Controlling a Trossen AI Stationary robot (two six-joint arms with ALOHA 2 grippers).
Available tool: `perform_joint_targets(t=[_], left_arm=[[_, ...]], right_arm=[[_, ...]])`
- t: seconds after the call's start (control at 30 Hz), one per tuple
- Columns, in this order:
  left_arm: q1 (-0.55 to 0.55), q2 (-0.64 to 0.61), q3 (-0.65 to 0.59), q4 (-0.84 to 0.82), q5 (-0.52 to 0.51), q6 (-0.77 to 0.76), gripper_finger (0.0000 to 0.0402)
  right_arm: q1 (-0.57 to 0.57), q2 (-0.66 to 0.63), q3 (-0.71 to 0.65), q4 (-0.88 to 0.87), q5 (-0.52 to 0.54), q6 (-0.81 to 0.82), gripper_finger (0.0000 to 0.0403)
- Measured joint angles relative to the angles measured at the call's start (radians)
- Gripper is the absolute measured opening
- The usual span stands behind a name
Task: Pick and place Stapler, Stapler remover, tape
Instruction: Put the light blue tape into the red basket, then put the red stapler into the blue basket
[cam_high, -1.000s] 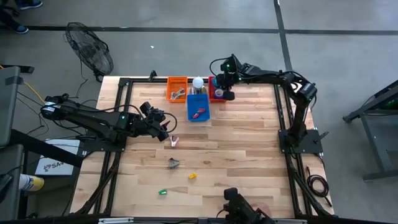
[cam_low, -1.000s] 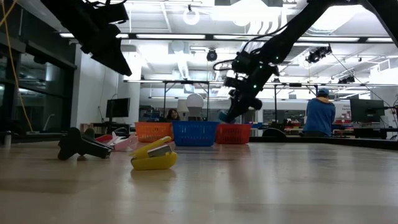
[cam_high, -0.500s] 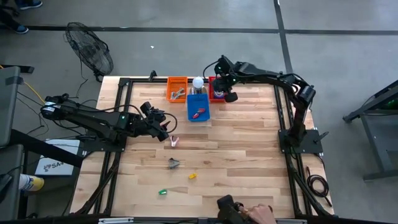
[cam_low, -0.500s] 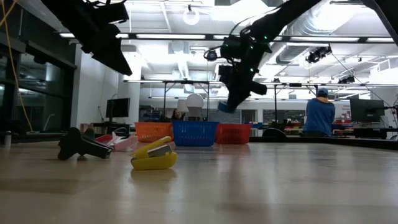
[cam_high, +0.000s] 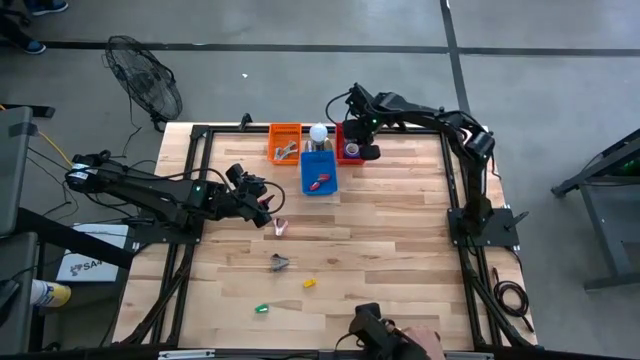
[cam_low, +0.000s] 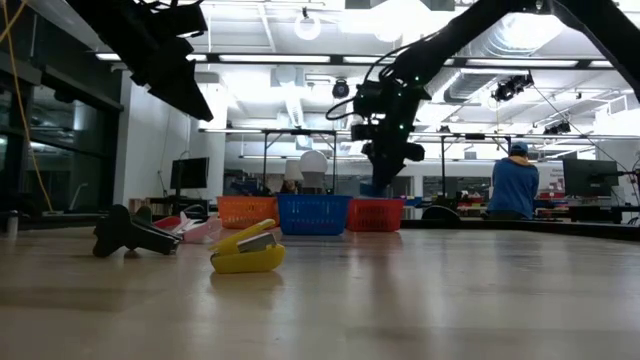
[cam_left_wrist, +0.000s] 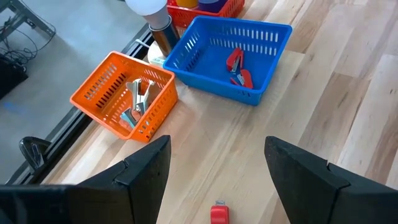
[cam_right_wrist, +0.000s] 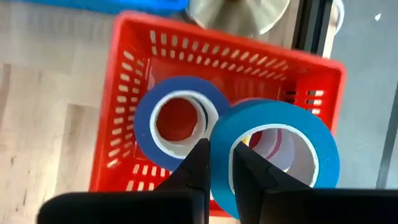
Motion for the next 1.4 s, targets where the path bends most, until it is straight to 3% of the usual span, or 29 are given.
perform_joint_targets(t=[0.47,0.93,1.27,1.4], left_arm=[[0.0,0.0,0.0,0.006,0.0,-0.004,0.0255],[0.0,0.0,0.0,-0.005,-0.006,-0.028,0.0255],[0.005,0.0,0.0,-0.085,-0.055,-0.102,0.0255],[0.06,0.0,0.0,-0.121,-0.035,-0.131,0.0255]], right_arm=[[0.001,-0.002,0.001,-0.021,-0.033,0.052,0.0092],[-0.004,-0.079,0.004,0.001,-0.002,0.108,0.0199],[-0.048,-0.171,0.003,-0.023,-0.024,0.178,0.0207],[-0.094,-0.208,0.003,-0.036,-0.121,0.201,0.0208]])
